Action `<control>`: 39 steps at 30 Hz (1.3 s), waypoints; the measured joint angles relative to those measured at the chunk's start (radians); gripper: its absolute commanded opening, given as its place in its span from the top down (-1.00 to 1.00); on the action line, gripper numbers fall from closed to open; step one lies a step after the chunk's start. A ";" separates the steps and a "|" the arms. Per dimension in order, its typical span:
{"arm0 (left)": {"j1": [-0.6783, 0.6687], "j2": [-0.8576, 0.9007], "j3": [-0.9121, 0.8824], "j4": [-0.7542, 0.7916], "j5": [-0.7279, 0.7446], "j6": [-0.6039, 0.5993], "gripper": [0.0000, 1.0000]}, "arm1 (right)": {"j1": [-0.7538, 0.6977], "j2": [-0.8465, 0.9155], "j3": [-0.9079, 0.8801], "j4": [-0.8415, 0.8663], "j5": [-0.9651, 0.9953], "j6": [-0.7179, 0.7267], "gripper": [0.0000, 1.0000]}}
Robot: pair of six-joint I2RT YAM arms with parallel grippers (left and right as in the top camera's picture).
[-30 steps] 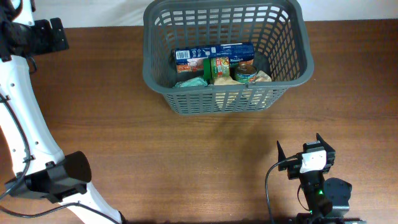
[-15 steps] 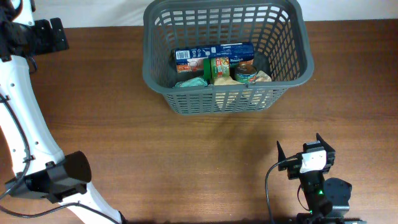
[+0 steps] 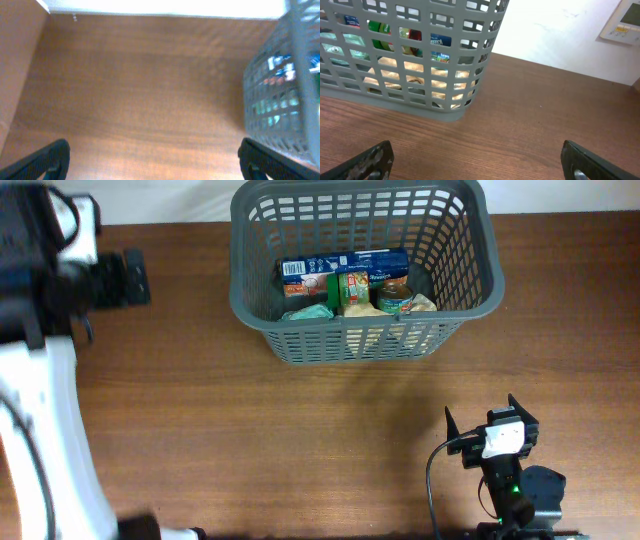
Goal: Pack container
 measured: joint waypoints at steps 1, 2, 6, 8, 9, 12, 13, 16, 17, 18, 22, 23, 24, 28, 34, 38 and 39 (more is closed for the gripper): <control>-0.014 -0.067 -0.071 0.036 -0.005 0.000 -0.99 | 0.000 0.000 0.000 0.000 0.000 -0.001 -0.98; -0.033 -0.129 -0.147 0.119 -0.012 0.000 -0.99 | 0.000 0.000 0.000 0.000 0.000 -0.001 -0.98; -0.113 -0.334 -0.468 0.471 -0.018 0.000 -0.99 | 0.000 -0.001 -0.001 0.002 0.000 -0.001 -0.98; -0.153 -0.438 -0.660 0.695 -0.015 -0.003 -0.99 | 0.000 -0.001 -0.001 0.002 0.000 -0.001 -0.98; -0.165 -0.491 -0.761 0.809 -0.014 -0.008 -0.99 | 0.000 -0.001 -0.001 0.004 0.000 -0.001 -0.98; -0.179 -0.668 -1.066 1.107 -0.015 -0.040 -0.98 | 0.000 -0.002 -0.002 0.003 0.000 -0.001 -0.98; -0.180 -0.722 -1.154 1.180 -0.015 -0.049 -0.99 | 0.000 -0.002 -0.002 0.004 0.000 -0.001 -0.98; -0.180 -0.909 -1.403 1.286 -0.015 -0.070 -0.99 | 0.000 -0.002 -0.002 0.004 0.000 0.000 -0.98; -0.180 -0.954 -1.455 1.301 -0.015 -0.073 -0.99 | 0.000 -0.002 -0.002 0.004 0.000 0.000 -0.98; -0.180 -1.005 -1.513 1.309 -0.016 -0.077 -0.99 | 0.000 -0.002 -0.002 0.004 0.000 0.000 -0.97; -0.180 -1.188 -1.700 1.326 -0.019 -0.083 -0.99 | 0.000 -0.002 -0.002 0.004 0.000 0.000 -0.97; -0.180 -1.231 -1.744 1.328 -0.019 -0.083 -0.99 | 0.000 -0.002 -0.002 0.004 0.000 -0.001 -0.97; -0.180 -1.270 -1.785 1.329 -0.019 -0.084 -0.99 | 0.000 -0.002 -0.002 0.004 0.000 -0.001 -0.98; -0.180 -1.410 -1.935 1.353 -0.019 -0.086 -0.99 | 0.000 -0.002 -0.002 0.004 0.000 -0.001 -0.98; -0.180 -1.554 -2.067 1.341 -0.019 -0.086 -0.99 | 0.000 -0.002 -0.002 0.004 0.000 -0.001 -0.98; -0.180 -1.590 -2.077 1.298 -0.019 -0.086 -0.99 | 0.000 -0.002 -0.002 0.004 0.000 -0.001 -0.98; -0.180 -1.592 -2.077 1.281 -0.019 -0.086 -0.99 | 0.000 -0.002 -0.002 0.004 0.000 0.000 -0.98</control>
